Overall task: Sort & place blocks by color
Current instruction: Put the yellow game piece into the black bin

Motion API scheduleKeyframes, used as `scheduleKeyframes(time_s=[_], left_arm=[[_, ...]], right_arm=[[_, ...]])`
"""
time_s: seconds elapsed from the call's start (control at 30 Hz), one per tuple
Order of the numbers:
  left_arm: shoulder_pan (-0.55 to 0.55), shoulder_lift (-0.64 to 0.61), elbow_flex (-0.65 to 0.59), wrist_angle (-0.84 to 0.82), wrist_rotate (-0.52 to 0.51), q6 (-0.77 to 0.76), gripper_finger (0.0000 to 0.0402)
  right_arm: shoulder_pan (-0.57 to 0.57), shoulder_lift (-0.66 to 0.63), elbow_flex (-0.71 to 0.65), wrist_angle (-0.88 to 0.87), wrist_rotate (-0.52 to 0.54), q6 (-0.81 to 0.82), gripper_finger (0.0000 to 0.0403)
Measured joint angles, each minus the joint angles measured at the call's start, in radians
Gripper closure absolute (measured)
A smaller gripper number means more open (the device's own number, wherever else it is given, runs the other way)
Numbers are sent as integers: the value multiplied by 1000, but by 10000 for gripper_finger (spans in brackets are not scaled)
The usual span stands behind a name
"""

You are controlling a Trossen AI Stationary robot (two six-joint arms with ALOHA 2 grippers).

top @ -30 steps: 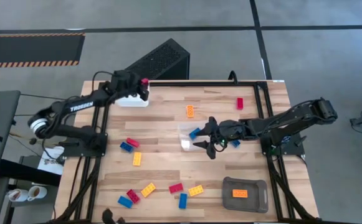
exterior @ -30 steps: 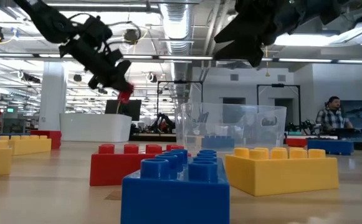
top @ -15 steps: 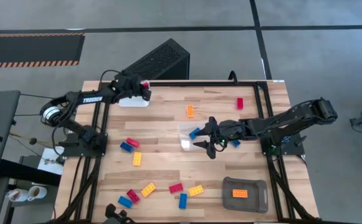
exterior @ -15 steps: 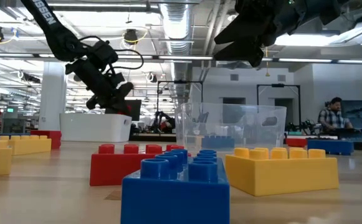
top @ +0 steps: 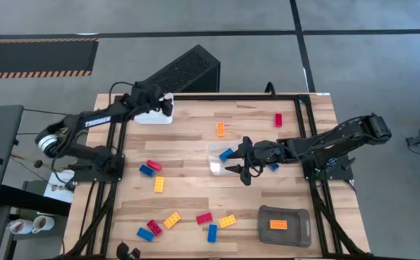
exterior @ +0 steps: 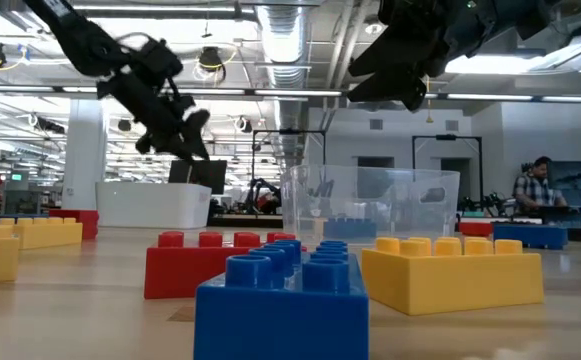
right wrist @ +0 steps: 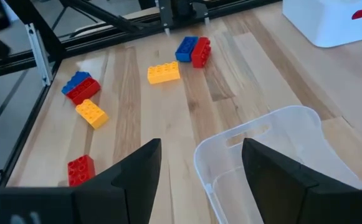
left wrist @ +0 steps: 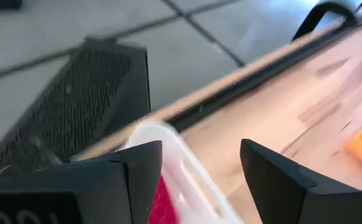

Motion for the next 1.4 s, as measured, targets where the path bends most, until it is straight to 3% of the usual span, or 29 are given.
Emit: scheduleKeyframes(time_s=[0.23, 0.5, 0.7, 1.0, 1.4], left_arm=[[-217, -274, -20, -89, -67, -27, 207], [-604, -630, -242, -29, -240, -130, 231], [-806, -804, -371, -63, -280, -256, 252], [-1014, -816, -414, -112, -446, -236, 293], [-1080, -761, -414, -140, -405, -332, 337]], right_arm=[[0, 0, 0, 0, 0, -6, 159], [-4, 0, 0, 0, 0, -14, 159], [-4, 0, 0, 22, 0, -14, 159], [-10, 0, 0, 135, 3, -62, 159], [-48, 0, 0, 164, -1, -110, 159]])
